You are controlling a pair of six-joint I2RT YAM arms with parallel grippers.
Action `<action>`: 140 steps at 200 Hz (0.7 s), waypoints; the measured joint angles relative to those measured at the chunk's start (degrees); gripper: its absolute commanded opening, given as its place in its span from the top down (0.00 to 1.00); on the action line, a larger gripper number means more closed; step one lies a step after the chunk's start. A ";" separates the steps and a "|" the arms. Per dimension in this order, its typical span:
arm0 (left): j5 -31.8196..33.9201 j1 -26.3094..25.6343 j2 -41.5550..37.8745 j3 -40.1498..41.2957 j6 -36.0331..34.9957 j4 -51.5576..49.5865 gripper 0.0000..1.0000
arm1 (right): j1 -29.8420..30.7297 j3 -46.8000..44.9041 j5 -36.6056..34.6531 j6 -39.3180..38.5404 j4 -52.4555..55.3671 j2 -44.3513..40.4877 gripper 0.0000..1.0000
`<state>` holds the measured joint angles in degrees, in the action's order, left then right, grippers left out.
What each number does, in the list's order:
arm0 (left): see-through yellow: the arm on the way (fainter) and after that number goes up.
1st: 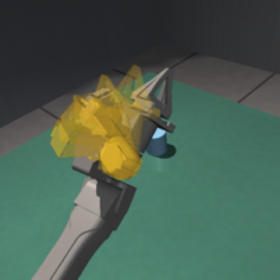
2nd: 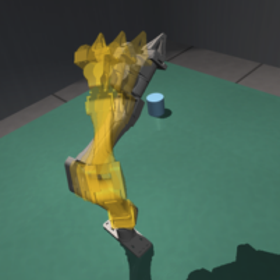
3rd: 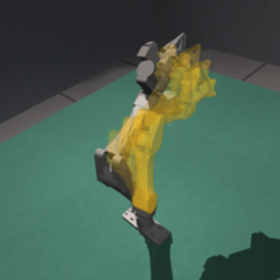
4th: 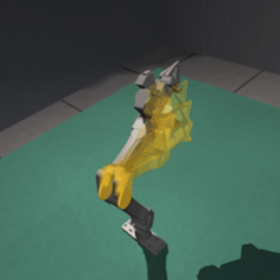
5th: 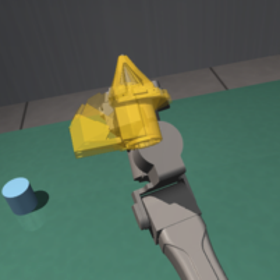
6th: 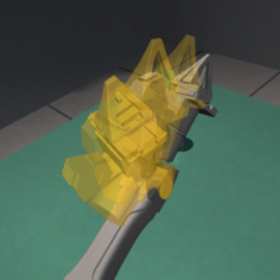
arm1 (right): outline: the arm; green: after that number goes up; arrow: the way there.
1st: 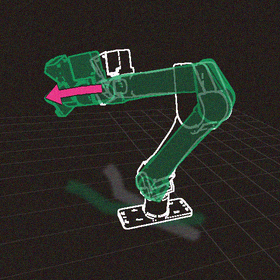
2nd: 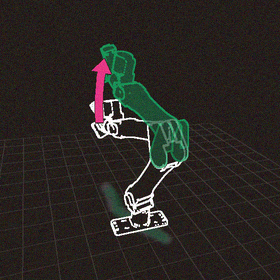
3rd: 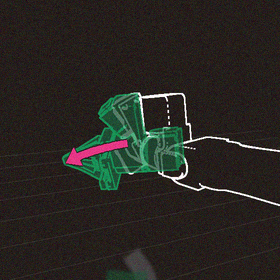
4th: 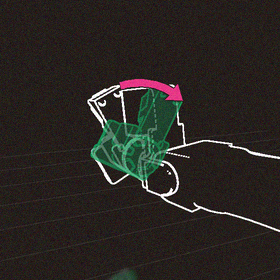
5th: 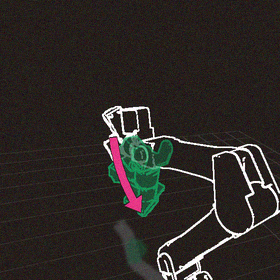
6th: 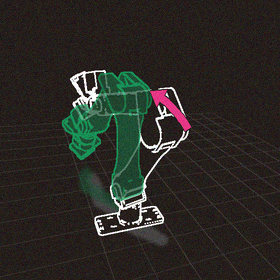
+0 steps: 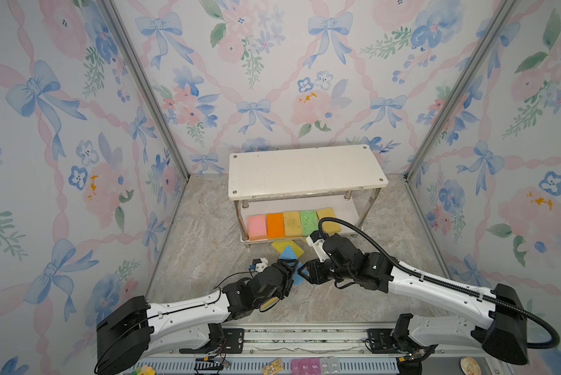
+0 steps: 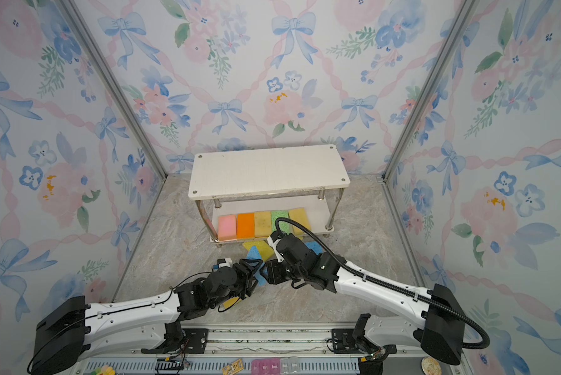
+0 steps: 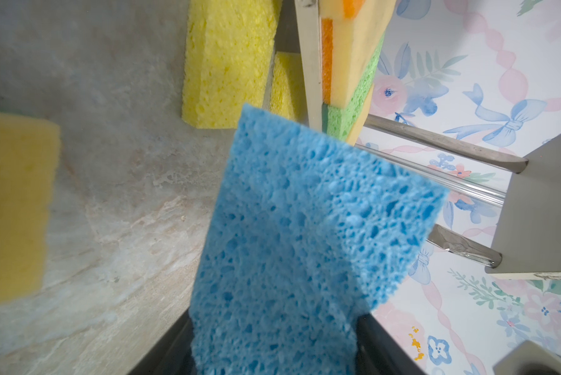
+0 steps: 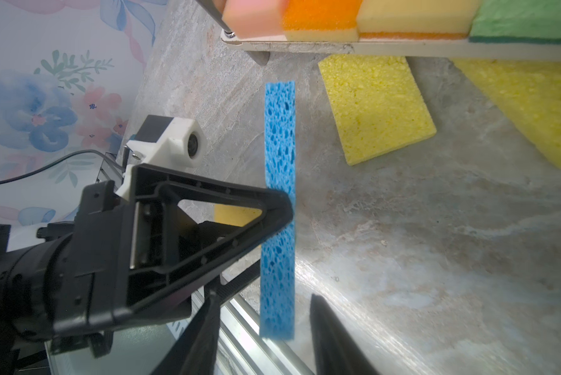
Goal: Arrange cleaning sponges on a shelf
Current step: Pick up the cleaning sponge from the bottom-center of the table.
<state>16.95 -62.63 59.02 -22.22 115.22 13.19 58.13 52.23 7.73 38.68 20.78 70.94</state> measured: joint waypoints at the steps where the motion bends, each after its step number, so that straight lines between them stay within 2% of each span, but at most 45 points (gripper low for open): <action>1: 0.00 0.00 0.00 0.02 0.02 0.02 0.31 | 0.00 0.02 0.00 0.02 0.00 0.07 0.53; 58: 0.00 0.35 -0.46 0.31 0.37 0.55 0.31 | 0.00 0.04 0.85 0.02 -0.07 0.87 0.56; 115: 0.00 0.39 -0.52 0.35 0.35 0.59 0.31 | -0.02 0.04 0.81 0.04 -0.04 0.92 0.80; 140: 0.00 0.39 -0.90 0.37 0.31 0.50 0.29 | -0.02 0.04 0.63 0.11 -0.02 0.83 0.87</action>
<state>16.95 -62.24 58.13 -21.85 115.52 13.69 58.11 52.27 8.36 38.79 20.75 71.77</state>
